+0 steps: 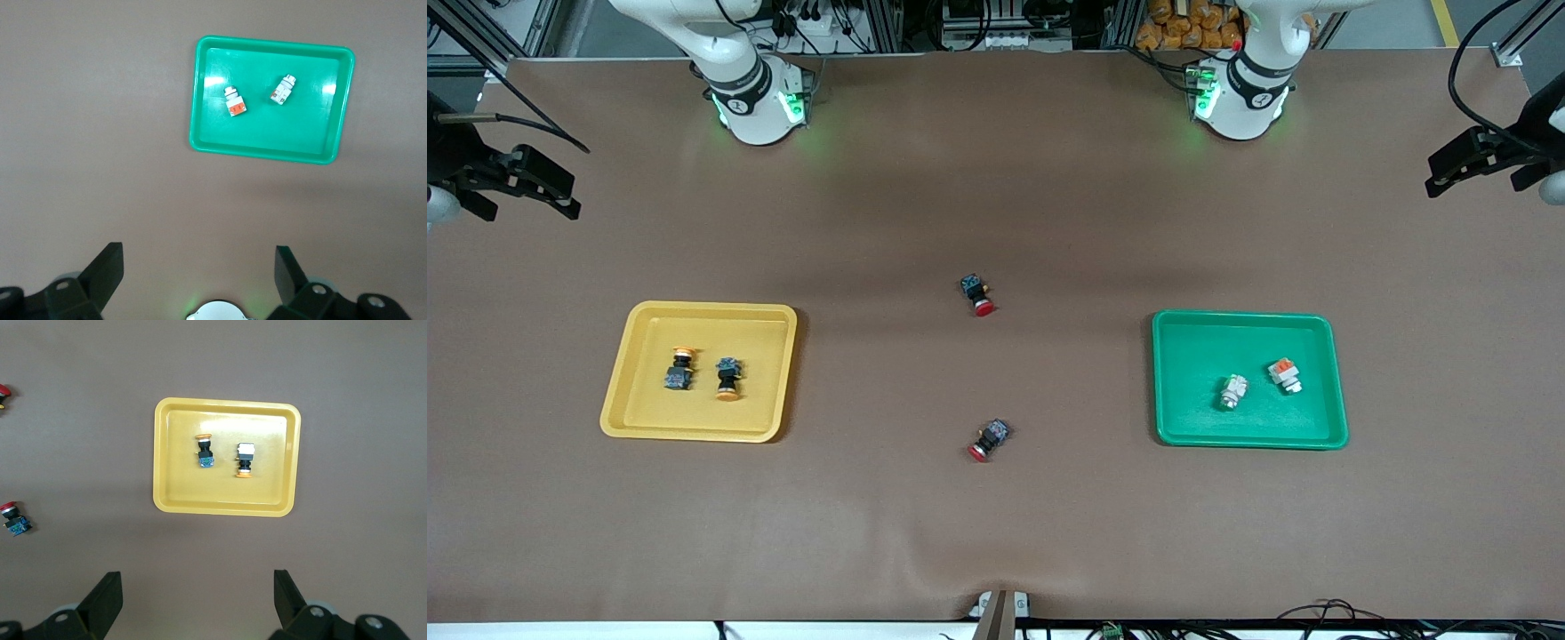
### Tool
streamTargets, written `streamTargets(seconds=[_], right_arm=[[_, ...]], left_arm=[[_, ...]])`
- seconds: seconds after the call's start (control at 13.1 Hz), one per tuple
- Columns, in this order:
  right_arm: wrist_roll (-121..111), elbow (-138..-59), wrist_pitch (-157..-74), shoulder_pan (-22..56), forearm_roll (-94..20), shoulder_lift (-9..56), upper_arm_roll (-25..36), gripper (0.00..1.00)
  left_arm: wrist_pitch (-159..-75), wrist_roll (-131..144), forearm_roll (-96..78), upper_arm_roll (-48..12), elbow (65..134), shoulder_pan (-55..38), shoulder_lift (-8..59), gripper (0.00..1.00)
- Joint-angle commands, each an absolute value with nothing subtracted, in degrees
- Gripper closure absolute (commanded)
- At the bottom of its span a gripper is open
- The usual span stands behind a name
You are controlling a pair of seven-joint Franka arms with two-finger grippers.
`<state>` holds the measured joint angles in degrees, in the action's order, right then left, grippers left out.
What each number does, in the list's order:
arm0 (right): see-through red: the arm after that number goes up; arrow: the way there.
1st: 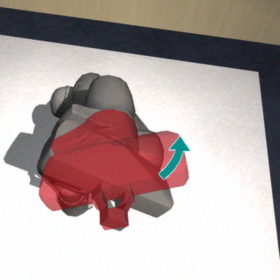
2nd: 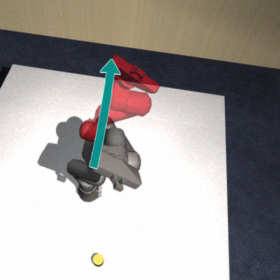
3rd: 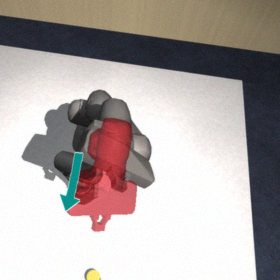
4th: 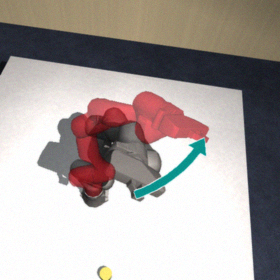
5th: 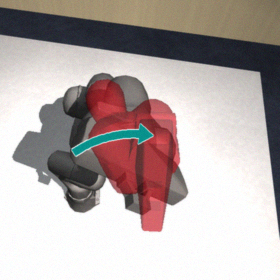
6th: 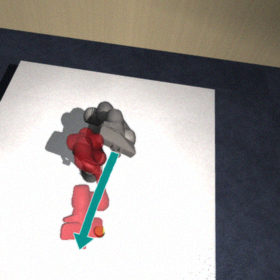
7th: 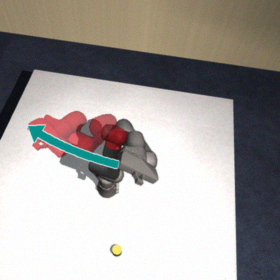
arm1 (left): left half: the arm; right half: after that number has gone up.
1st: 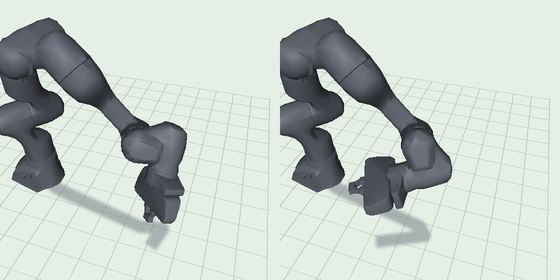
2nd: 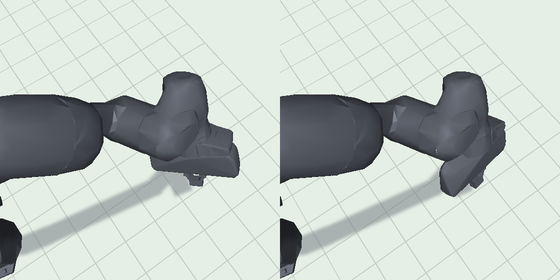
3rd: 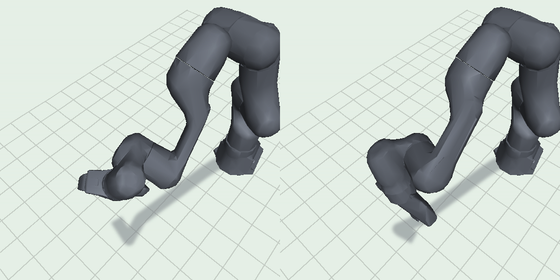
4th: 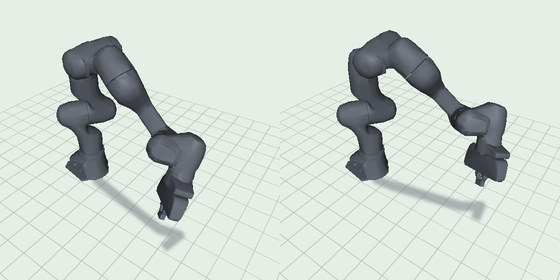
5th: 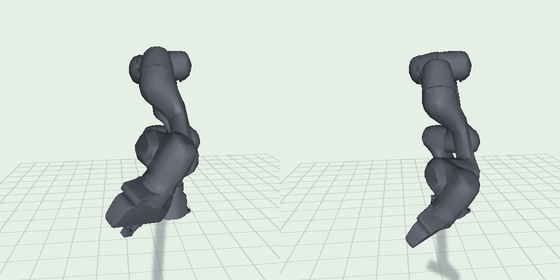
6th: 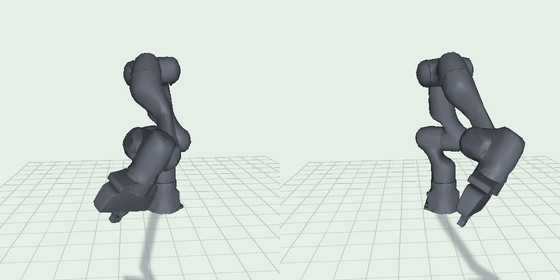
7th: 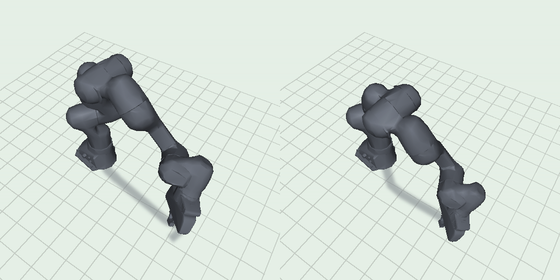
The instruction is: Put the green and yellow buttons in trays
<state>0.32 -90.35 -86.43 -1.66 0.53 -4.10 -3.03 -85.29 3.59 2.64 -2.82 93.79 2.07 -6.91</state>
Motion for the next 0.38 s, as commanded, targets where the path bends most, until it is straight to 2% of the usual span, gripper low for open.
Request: streamTargets(seconds=[0.0, 0.31], right_arm=[[-0.26, -90.35, -86.31, -1.85, 1.14, -4.48, -3.08, 0.0], [-0.26, -90.35, -86.31, -1.85, 1.05, -4.48, -3.08, 0.0]], left_arm=[[-84.64, 3.16, 2.45, -2.11, 94.48, 1.41, -8.35, 0.0], [-84.64, 3.43, 2.55, -2.11, 93.6, 1.32, -7.82, 0.0]])
